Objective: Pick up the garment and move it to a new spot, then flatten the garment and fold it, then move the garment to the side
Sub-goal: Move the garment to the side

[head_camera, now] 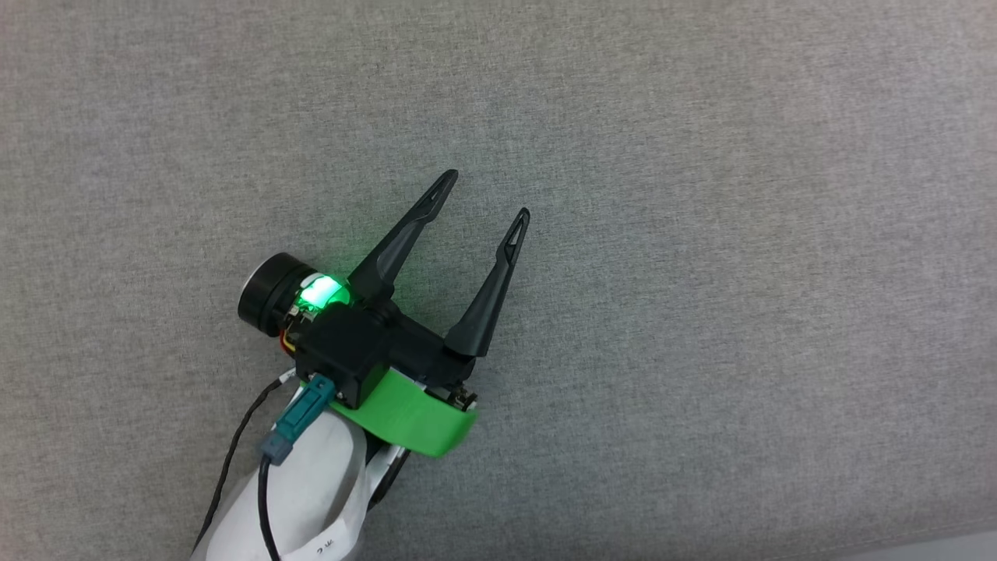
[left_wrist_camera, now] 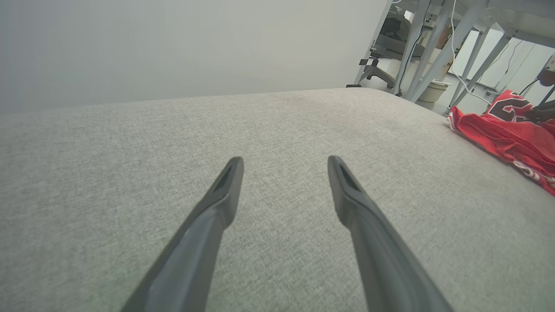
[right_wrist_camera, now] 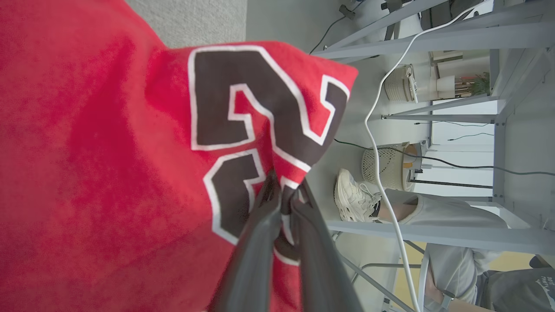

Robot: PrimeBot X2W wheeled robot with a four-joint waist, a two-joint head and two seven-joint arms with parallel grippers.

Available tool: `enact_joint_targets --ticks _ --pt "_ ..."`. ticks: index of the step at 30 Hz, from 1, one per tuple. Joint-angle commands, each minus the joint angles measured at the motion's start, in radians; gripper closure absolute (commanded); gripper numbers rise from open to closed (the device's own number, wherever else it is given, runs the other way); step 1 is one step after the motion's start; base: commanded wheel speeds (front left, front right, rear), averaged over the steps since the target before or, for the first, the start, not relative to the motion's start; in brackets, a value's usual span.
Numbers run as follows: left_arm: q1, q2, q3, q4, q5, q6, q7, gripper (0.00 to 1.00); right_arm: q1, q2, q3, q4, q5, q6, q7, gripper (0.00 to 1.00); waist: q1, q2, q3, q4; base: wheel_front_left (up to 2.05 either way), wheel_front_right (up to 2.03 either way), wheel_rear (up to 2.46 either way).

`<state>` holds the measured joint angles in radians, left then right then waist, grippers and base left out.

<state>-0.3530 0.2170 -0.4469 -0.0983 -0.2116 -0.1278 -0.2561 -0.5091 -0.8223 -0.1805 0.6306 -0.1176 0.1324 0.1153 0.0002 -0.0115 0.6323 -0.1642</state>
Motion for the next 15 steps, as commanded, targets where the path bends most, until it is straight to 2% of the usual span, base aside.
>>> enact_joint_targets --ticks 1,4,5,6,7,8,15 --pt "-0.020 0.004 0.001 -0.005 0.009 -0.003 -0.006 0.00 -0.025 0.015 -0.009 0.012 -0.022 -0.002 -0.011 1.00 -0.0002 0.0115 0.029 0.020 0.00 0.00 0.00" --pt "-0.022 0.002 0.001 -0.008 0.010 -0.002 -0.006 0.00 -0.051 0.041 -0.034 0.036 -0.071 -0.002 -0.026 1.00 -0.0002 0.0115 0.031 0.024 0.00 0.00 0.00" --pt "-0.022 0.000 0.000 -0.007 0.010 -0.002 -0.006 0.00 -0.057 0.048 -0.043 0.043 -0.084 -0.002 -0.030 0.77 -0.0002 0.0115 0.030 0.025 0.00 0.00 0.00" --pt "-0.021 -0.002 -0.001 -0.005 0.010 -0.002 -0.006 0.00 -0.064 0.057 -0.055 0.052 -0.100 -0.002 -0.034 0.13 -0.0002 0.0115 0.026 0.027 0.00 0.00 0.00" --pt "-0.021 -0.003 -0.001 -0.002 0.009 -0.002 -0.006 0.00 -0.069 0.065 -0.068 0.059 -0.110 -0.002 -0.038 0.13 -0.0002 0.0115 0.022 0.028 0.00 0.00 0.00" --pt "-0.021 -0.006 -0.001 0.001 0.009 -0.002 -0.006 0.00 -0.075 0.073 -0.082 0.066 -0.124 -0.002 -0.045 0.00 -0.0002 0.0115 0.016 0.029 0.00 0.00 0.00" --pt "-0.005 -0.036 0.002 0.028 -0.003 -0.002 -0.006 0.00 -0.106 0.083 -0.109 0.074 -0.186 -0.002 -0.086 0.00 -0.0002 0.0115 -0.058 0.033 0.00 0.00 0.00"
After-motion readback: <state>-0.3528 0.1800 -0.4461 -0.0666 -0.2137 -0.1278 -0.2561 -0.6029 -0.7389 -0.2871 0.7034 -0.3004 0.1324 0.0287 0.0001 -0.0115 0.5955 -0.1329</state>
